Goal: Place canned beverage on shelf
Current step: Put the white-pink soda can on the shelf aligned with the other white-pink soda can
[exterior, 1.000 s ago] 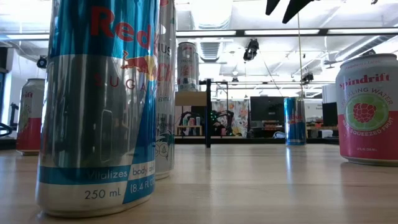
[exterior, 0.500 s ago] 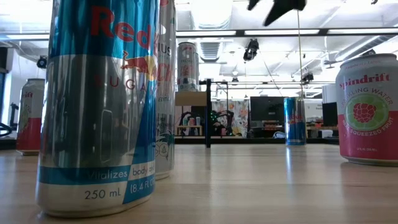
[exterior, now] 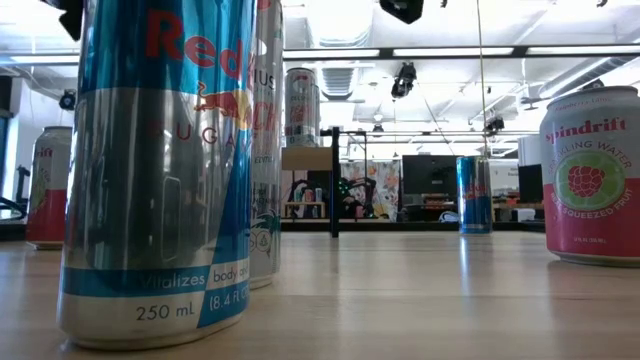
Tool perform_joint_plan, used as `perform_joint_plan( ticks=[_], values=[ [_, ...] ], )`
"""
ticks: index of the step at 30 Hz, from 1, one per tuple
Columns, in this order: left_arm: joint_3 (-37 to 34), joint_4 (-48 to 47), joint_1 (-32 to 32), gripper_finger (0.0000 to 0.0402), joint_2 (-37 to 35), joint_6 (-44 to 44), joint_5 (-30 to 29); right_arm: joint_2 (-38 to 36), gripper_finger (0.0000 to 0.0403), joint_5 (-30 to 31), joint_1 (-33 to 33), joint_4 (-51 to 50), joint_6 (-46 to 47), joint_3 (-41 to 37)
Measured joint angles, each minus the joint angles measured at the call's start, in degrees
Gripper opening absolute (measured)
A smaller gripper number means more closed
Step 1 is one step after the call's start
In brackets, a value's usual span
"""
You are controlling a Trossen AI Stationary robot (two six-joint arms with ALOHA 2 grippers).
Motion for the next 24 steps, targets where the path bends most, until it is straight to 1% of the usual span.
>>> perform_joint_plan(
  ticks=[2,5,9,12,15,19,21,24],
  values=[
    [-0.68,0.31,-4.32,0.0322,-0.25,-0.77,-0.61,1.79,0.0324,1.87,1.60,0.11,3.14,0.57],
    [-0.63,0.58,-12.14,0.0320,-0.50,-1.05,-10.33,5.49,0.0324,6.69,4.70,-0.09,5.04,1.17],
    [2.15,1.17,-22.03,0.0312,-0.17,-1.01,-23.93,11.04,0.0324,13.73,9.32,-0.30,7.77,2.84],
    [3.38,1.03,-27.35,0.0308,0.43,-0.47,-31.36,14.70,0.0324,16.61,12.39,-0.37,10.38,5.34],
    [3.72,1.08,-29.36,0.0306,1.21,0.24,-34.03,17.73,0.0324,19.37,14.86,-0.44,12.31,8.53],
    [3.02,0.55,-29.19,0.0306,3.54,-5.16,-34.51,21.28,0.0323,23.31,17.56,-1.46,12.65,12.71],
    [2.93,0.58,-29.11,0.0302,4.85,-6.13,-34.51,23.20,0.0319,24.69,18.44,-4.09,12.29,15.04],
    [3.08,0.68,-29.42,0.0285,6.69,-5.66,-34.49,26.00,0.0312,24.78,19.18,-9.76,10.95,18.59]
  ],
)
